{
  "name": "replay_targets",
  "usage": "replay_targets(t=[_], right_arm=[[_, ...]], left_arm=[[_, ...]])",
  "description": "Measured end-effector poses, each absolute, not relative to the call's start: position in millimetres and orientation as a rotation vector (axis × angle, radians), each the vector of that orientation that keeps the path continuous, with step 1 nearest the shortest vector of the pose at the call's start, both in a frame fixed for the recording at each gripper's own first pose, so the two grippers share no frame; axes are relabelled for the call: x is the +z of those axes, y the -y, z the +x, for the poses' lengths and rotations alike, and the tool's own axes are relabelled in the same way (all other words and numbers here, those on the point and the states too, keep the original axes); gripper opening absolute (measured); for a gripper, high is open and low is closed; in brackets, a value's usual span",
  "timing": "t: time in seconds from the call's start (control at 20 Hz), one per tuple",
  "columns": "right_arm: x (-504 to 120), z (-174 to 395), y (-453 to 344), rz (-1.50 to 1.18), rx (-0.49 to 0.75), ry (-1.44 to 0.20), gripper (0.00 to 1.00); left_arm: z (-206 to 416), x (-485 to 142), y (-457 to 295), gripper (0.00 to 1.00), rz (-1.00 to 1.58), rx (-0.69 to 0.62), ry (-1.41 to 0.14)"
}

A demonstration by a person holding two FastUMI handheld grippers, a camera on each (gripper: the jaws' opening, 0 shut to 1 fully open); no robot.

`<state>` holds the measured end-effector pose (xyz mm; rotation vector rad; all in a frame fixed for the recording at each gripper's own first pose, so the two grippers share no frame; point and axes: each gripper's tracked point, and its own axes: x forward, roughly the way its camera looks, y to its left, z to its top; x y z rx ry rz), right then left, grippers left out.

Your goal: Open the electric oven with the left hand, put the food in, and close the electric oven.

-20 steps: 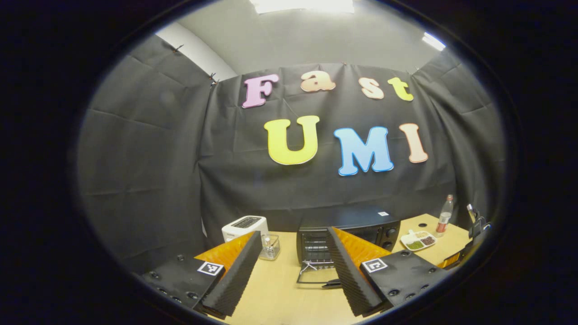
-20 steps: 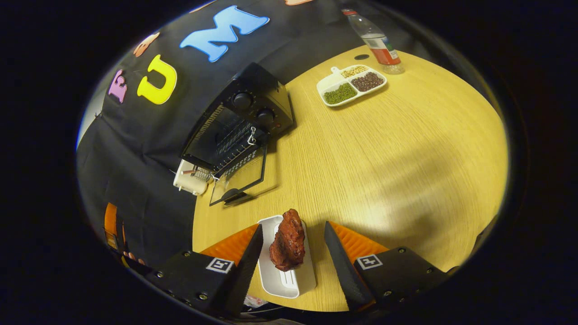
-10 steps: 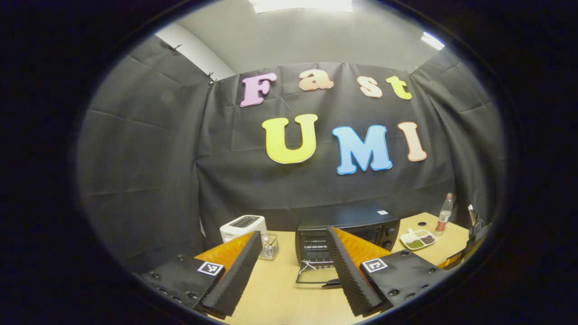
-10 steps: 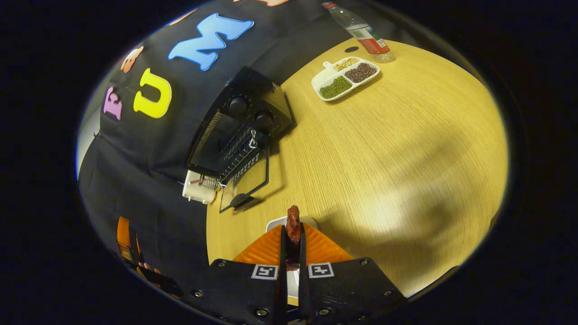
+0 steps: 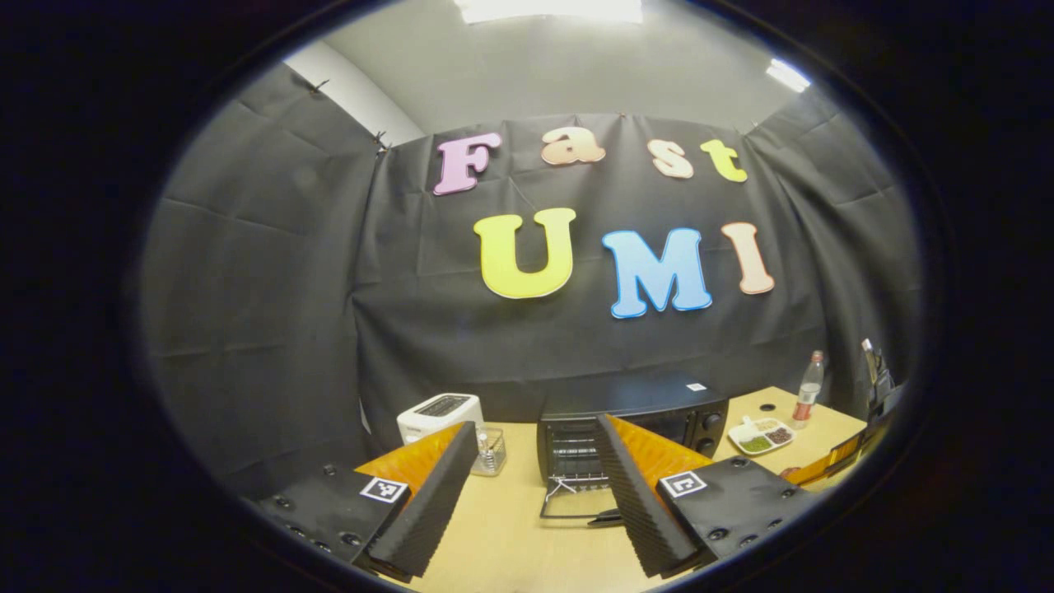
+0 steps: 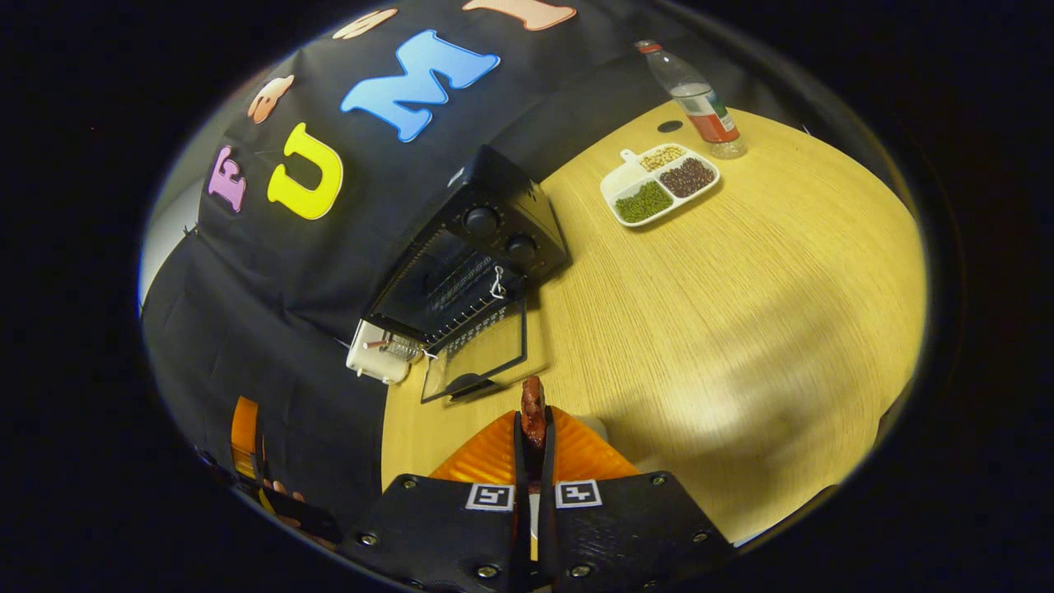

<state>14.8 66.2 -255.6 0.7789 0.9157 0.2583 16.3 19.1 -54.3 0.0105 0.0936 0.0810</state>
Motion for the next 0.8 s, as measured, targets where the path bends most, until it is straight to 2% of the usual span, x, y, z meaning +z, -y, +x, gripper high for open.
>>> replay_targets(t=[0.35,0.8], right_arm=[[-207.5,51.3,-90.0,0.853,0.268,-0.775,0.04],[-194.8,100.0,-137.4,0.948,0.264,-0.673,0.04]], left_arm=[[26.9,-58.2,-28.3,1.00,-0.001,0.060,-0.090],[38.1,-63.7,-70.0,1.00,0.007,0.079,-0.096]])
